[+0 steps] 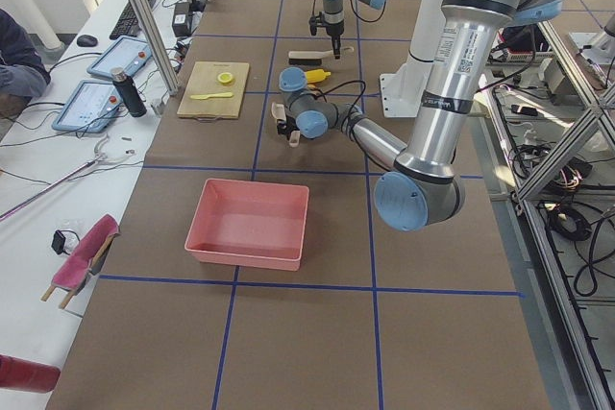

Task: Sweep and dump trash into bin
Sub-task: 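Carry the white-handled brush with the right gripper behind the corn and potato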

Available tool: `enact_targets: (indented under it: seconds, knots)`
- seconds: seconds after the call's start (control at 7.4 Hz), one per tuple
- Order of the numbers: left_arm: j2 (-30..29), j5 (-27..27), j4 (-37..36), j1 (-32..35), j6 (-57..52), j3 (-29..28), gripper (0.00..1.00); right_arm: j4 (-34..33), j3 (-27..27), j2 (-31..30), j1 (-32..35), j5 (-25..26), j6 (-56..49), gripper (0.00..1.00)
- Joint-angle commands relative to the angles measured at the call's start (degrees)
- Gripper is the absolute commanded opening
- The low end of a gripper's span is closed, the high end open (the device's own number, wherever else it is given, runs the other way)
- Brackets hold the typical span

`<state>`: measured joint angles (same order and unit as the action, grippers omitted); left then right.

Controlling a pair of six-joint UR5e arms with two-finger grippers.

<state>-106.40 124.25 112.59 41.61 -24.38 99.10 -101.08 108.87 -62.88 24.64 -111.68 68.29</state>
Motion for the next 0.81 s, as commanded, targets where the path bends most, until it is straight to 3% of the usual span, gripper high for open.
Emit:
enact_targets:
  seconds: [0.0, 0.68]
  knots:
    - [-0.03, 0.11, 0.0, 0.31, 0.21, 0.39, 0.84, 0.36, -4.27, 3.98, -0.12, 0.76, 0.0, 0.0]
    - [-0.56, 0.11, -0.09, 1.45, 0.03, 0.57, 0.84, 1.32, -11.31, 11.46, -0.11, 0.58, 0.0, 0.0]
